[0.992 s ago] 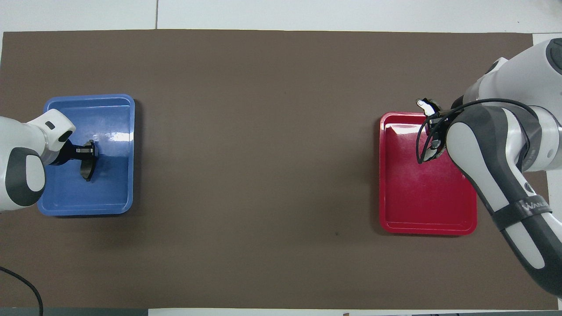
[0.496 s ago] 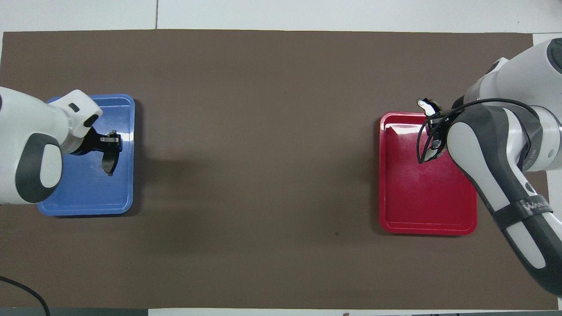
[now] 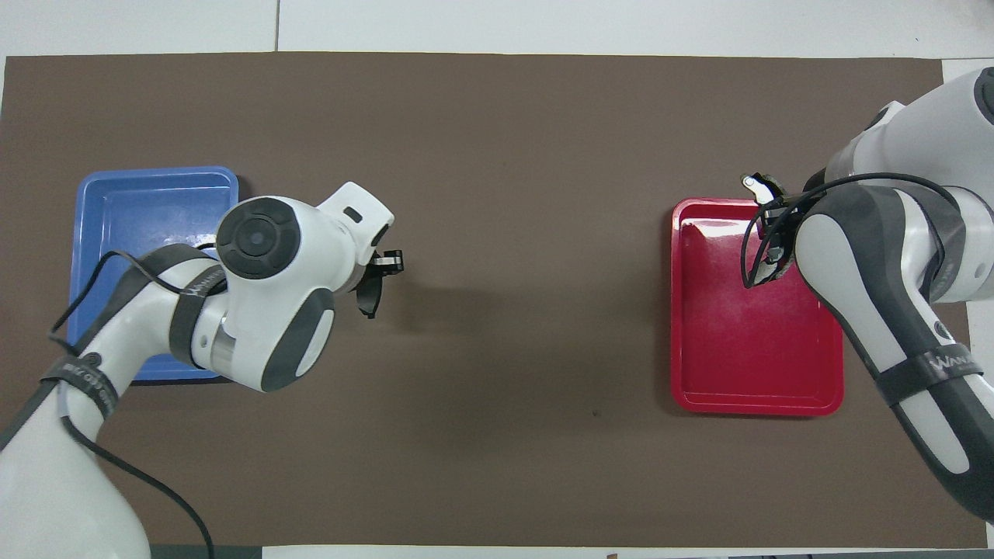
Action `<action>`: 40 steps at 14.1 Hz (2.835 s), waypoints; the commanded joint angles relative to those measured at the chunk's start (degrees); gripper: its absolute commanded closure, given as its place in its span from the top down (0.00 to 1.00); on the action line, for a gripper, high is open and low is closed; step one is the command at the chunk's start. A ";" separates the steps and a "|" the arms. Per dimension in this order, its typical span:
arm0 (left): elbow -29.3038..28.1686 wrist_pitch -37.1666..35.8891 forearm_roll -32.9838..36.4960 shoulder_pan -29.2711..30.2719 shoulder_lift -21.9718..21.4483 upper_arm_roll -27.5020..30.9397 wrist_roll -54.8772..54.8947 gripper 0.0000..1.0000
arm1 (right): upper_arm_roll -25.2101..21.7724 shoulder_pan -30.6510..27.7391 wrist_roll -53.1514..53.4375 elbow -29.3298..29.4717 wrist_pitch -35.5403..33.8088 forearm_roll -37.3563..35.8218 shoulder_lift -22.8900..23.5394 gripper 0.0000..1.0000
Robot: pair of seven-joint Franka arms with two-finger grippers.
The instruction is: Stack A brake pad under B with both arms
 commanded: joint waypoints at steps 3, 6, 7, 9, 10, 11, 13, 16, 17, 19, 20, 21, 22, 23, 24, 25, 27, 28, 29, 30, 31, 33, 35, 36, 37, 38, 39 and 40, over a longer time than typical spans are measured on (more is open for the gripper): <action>8.75 1.42 0.28 -8.23 8.82 1.31 -6.92 0.01 | 0.35 -1.12 -1.82 1.10 -0.35 1.31 0.30 0.13; 8.31 3.25 0.54 -9.12 10.58 1.22 -6.92 0.02 | 0.26 -1.38 -1.82 1.02 -0.26 1.31 0.30 0.13; 8.31 4.14 0.54 -9.56 11.03 1.31 -6.92 0.03 | 0.35 -1.47 -1.74 1.02 -0.26 1.31 0.30 0.13; 7.87 4.32 0.63 -9.56 11.47 1.22 -6.84 0.13 | 0.35 -1.65 -1.74 1.02 -0.08 1.31 0.30 0.13; 7.09 4.06 0.63 -9.48 11.38 1.22 -6.84 0.28 | 0.35 -1.91 -1.74 0.76 0.27 1.31 0.30 0.13; 7.08 3.54 0.63 -9.39 11.21 1.22 -6.84 0.60 | 0.26 -1.91 -1.74 0.67 0.44 1.31 0.21 0.14; 6.99 3.53 0.63 -8.69 11.21 1.49 -6.40 1.00 | 0.35 -2.00 -1.82 0.66 0.45 1.31 0.21 0.14; 6.99 3.27 0.72 -5.80 10.16 1.66 -5.08 1.00 | 0.35 -1.65 -1.91 0.84 -0.16 1.31 0.21 0.14; 6.99 2.48 0.63 -5.00 9.11 1.66 -4.99 1.00 | 0.43 -1.13 -1.91 1.19 -0.60 1.31 0.30 0.15; 6.82 -1.19 0.72 -1.76 6.04 1.66 -2.55 1.00 | 3.23 1.06 -1.13 2.24 -1.05 2.61 0.65 0.17; 6.73 -4.17 0.72 0.35 3.76 1.58 0.95 1.00 | 3.86 2.47 1.05 3.12 -1.31 4.71 0.82 0.18; 6.73 -7.08 0.72 2.28 2.43 1.58 3.33 1.00 | 4.21 5.35 5.43 3.82 -0.88 5.61 1.00 0.18; 6.73 -9.98 0.72 4.48 0.59 1.58 5.79 1.00 | 4.22 9.56 10.78 4.61 0.00 5.44 1.18 0.18; 6.73 -11.57 0.72 6.93 -0.56 1.58 8.17 1.00 | 4.22 13.34 14.83 5.23 2.18 5.44 1.79 0.18; 6.73 -12.72 0.72 9.13 -1.88 1.58 11.32 1.00 | 4.22 16.17 18.09 6.02 3.60 5.53 2.92 0.18; 6.82 -14.21 0.63 11.16 -2.93 1.58 14.14 1.00 | 4.22 18.63 20.56 6.72 4.65 5.53 4.33 0.18; 7.08 -17.20 0.63 16.08 -5.83 1.58 18.98 1.00 | 4.22 24.34 24.78 6.99 9.38 5.62 7.66 0.18; 7.08 -18.17 0.63 18.80 -7.32 1.49 21.70 1.00 | 4.22 27.33 27.68 7.60 12.37 5.18 10.46 0.18; 7.25 -19.31 0.63 21.26 -8.90 1.57 24.25 1.00 | 4.22 29.27 29.36 9.87 13.44 4.91 13.54 0.18; 7.60 -20.97 0.54 23.20 -10.31 1.66 26.36 1.00 | 4.22 29.90 29.46 11.89 13.54 4.82 16.18 0.18; 8.04 -22.47 0.37 24.70 -11.46 1.75 27.95 1.00 | 4.22 30.08 29.55 12.52 13.72 4.74 17.51 0.18; 11.89 -27.82 0.10 27.25 -12.00 1.84 31.03 1.00 | 4.39 31.13 29.82 12.10 18.52 5.17 19.45 0.19; 17.42 -33.80 0.10 28.05 -11.47 1.84 32.97 1.00 | 4.39 32.10 29.73 11.30 19.17 5.18 19.55 0.19; 20.41 -36.69 0.10 28.14 -11.03 1.84 32.89 1.00 | 4.39 32.45 29.82 11.04 19.17 5.26 19.63 0.20; 22.18 -38.55 0.01 28.14 -10.68 1.93 32.89 1.00 | 4.39 32.45 29.82 10.25 19.86 5.18 19.55 0.21; 23.24 -39.96 0.10 28.14 -10.24 1.93 32.89 1.00 | 4.39 32.54 29.82 9.81 20.57 5.26 19.63 0.21; 22.99 -40.24 0.10 28.23 -10.33 1.93 32.89 1.00 | 4.39 32.54 29.82 9.28 21.09 5.18 19.63 0.21; 22.12 -39.98 0.10 28.49 -10.67 2.10 32.89 1.00 | 4.39 32.54 29.82 8.84 21.62 5.18 19.55 0.22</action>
